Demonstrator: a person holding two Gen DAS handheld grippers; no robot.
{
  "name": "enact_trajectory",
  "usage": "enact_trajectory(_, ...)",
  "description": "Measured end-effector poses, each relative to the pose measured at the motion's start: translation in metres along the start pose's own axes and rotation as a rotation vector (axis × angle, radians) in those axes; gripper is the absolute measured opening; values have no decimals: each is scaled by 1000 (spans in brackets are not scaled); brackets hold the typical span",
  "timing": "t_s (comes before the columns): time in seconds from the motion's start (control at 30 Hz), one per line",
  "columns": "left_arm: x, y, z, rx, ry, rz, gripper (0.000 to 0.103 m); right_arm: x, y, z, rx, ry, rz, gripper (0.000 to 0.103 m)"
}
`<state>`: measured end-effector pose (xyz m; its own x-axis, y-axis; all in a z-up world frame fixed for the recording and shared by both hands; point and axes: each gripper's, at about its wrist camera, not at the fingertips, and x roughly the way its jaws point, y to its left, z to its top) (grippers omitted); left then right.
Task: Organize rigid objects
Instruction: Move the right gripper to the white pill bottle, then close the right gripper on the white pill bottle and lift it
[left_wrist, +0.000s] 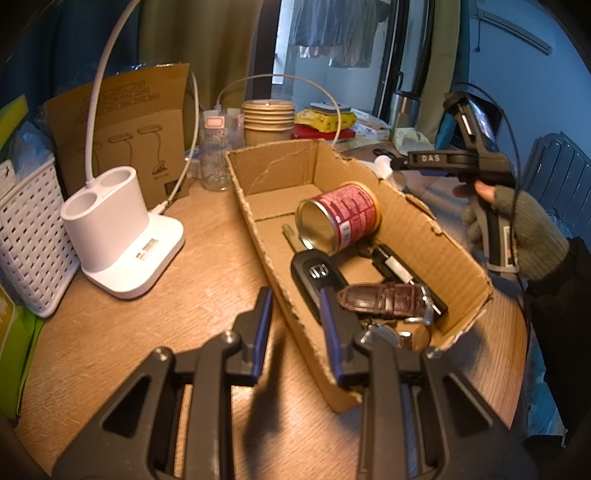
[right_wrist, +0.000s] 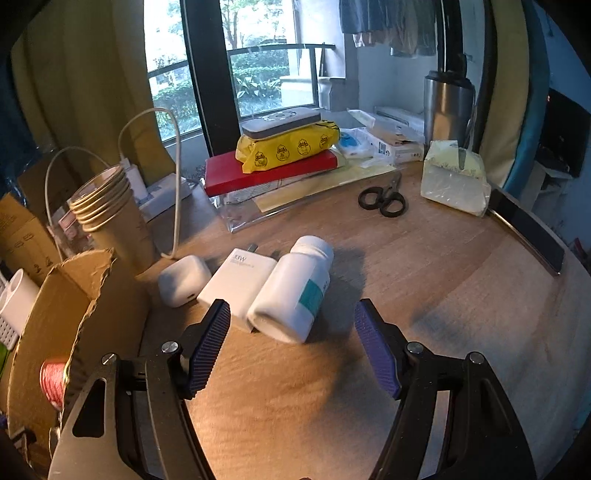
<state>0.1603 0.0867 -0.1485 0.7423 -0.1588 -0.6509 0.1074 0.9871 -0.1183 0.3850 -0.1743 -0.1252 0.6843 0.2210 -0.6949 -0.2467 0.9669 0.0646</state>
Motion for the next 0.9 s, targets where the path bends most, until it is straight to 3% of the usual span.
enact_trajectory(0.5,1,0,0,-2,1,-3,28,28,-6,14,35,36,-17,73)
enact_trajectory(0.7,1,0,0,-3,2,-4,28,36,-11,11,56,61,-16,45)
enact_trajectory(0.9,1,-1,0,-2,1,-3,28,35,-14,9,63,53,-1,45)
